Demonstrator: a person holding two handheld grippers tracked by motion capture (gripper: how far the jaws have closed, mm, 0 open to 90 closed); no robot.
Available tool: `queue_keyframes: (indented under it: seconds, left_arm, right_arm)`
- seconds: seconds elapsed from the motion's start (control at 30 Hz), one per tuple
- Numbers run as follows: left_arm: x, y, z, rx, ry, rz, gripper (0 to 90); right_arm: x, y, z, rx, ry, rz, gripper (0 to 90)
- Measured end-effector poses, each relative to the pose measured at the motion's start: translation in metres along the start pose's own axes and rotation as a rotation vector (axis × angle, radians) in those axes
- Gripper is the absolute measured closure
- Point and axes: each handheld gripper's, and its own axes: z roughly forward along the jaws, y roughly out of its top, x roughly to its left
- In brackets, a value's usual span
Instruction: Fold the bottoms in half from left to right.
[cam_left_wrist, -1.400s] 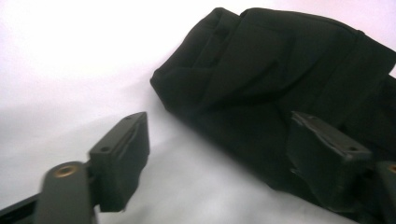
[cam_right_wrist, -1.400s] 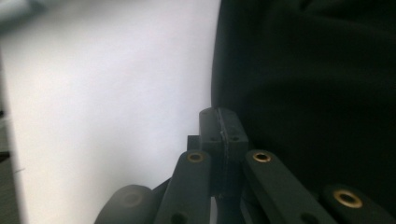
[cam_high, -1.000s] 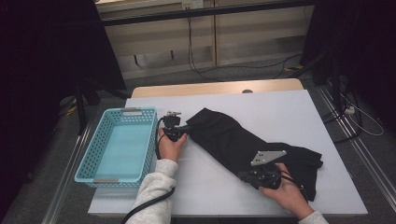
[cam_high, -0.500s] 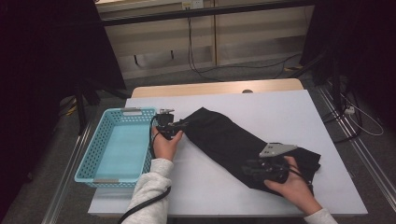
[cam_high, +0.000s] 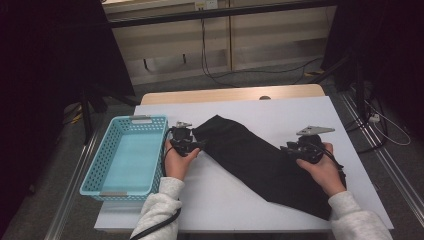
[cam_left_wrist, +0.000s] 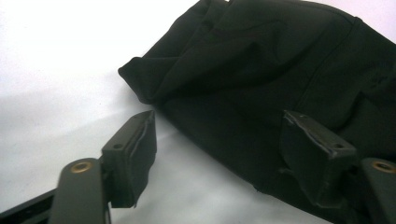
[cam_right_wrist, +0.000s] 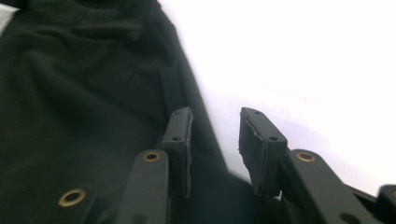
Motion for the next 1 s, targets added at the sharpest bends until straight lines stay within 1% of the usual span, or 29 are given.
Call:
queue_keyframes:
  seconds: [0.07,0.1,0.17,0.2,0.23,0.27,0.3,0.33,0.37,0.4,0.43,0.53,0.57,0.63,0.67,0.7,0.73,0.77,0.8,0.83,0.87,0.9,0.93,0.97,1.0]
  left_arm:
    - [-0.002,0.0,-0.001,0.002,-0.003,0.012,26.7]
    - [-0.002,0.0,-0.001,-0.004,-0.008,0.01,26.7]
    - [-0.004,0.0,-0.002,-0.003,-0.008,0.019,26.5]
    - [-0.004,0.0,-0.003,-0.002,-0.014,0.022,26.5]
    - [-0.004,0.0,-0.003,-0.003,-0.017,0.02,26.4]
    - [-0.004,0.0,-0.004,0.0,-0.018,0.022,26.4]
    - [-0.004,0.0,-0.004,-0.001,-0.017,0.021,26.4]
    - [-0.004,-0.001,-0.004,0.0,-0.016,0.024,26.4]
    - [-0.004,-0.001,-0.003,0.0,-0.018,0.025,26.4]
    - [-0.004,-0.001,-0.004,-0.001,-0.016,0.022,26.4]
    - [-0.003,-0.001,-0.004,-0.002,-0.015,0.02,26.4]
    - [-0.003,-0.001,-0.005,-0.006,-0.02,0.02,26.4]
    - [-0.003,0.0,-0.005,-0.008,-0.021,0.022,26.4]
    - [-0.003,0.0,-0.007,-0.012,-0.021,0.021,26.5]
    - [-0.002,0.0,-0.007,-0.012,-0.023,0.019,26.4]
    - [-0.002,0.0,-0.007,-0.014,-0.023,0.018,26.4]
    - [-0.002,0.0,-0.007,-0.014,-0.023,0.02,26.5]
    - [-0.001,0.0,-0.007,-0.012,-0.024,0.019,26.4]
    - [-0.001,-0.001,-0.007,-0.013,-0.024,0.016,26.4]
    - [0.0,-0.001,-0.007,-0.011,-0.025,0.016,26.5]
    - [0.0,-0.001,-0.008,-0.01,-0.025,0.016,26.5]
    - [0.001,-0.002,-0.008,-0.01,-0.026,0.019,26.4]
    - [0.001,-0.002,-0.009,-0.011,-0.024,0.019,26.4]
    - [0.002,-0.002,-0.009,-0.011,-0.024,0.018,26.5]
    - [0.002,-0.002,-0.009,-0.012,-0.025,0.018,26.4]
  right_arm:
    - [0.0,0.003,0.011,0.011,0.031,0.024,65.1]
    - [0.0,0.004,0.015,0.032,0.037,0.022,64.2]
    - [0.002,0.006,0.023,0.066,0.026,0.004,62.5]
    - [0.003,0.007,0.027,0.078,0.031,-0.001,60.8]
    - [0.003,0.007,0.031,0.081,0.046,0.006,62.1]
    - [0.004,0.007,0.033,0.092,0.057,0.003,62.7]
    - [0.005,0.007,0.035,0.1,0.054,-0.008,64.2]
    - [0.006,0.008,0.035,0.103,0.048,-0.009,69.1]
    - [0.007,0.008,0.035,0.107,0.05,-0.013,76.5]
    - [0.007,0.009,0.036,0.11,0.074,-0.012,84.5]
    - [0.007,0.009,0.036,0.112,0.103,-0.007,88.3]
    - [0.008,0.012,0.037,0.121,0.081,-0.044,88.9]
    - [0.007,0.014,0.036,0.114,0.062,-0.047,89.0]
    - [0.002,0.019,0.035,0.084,0.047,-0.029,89.1]
    - [0.0,0.022,0.034,0.08,0.025,-0.027,89.1]
    - [-0.003,0.025,0.034,0.075,0.0,-0.036,89.1]
    - [-0.004,0.027,0.034,0.068,-0.008,-0.034,89.0]
    - [-0.005,0.029,0.036,0.059,-0.003,-0.036,88.5]
    - [-0.006,0.029,0.038,0.066,-0.007,-0.035,88.0]
    - [-0.007,0.029,0.04,0.072,-0.044,-0.043,88.2]
    - [-0.008,0.029,0.041,0.073,-0.049,-0.046,87.1]
    - [-0.009,0.028,0.043,0.073,-0.043,-0.031,82.4]
    - [-0.01,0.027,0.043,0.075,-0.058,-0.023,79.5]
    - [-0.01,0.026,0.041,0.074,-0.077,-0.034,79.5]
    - [-0.011,0.026,0.04,0.068,-0.072,-0.036,78.1]
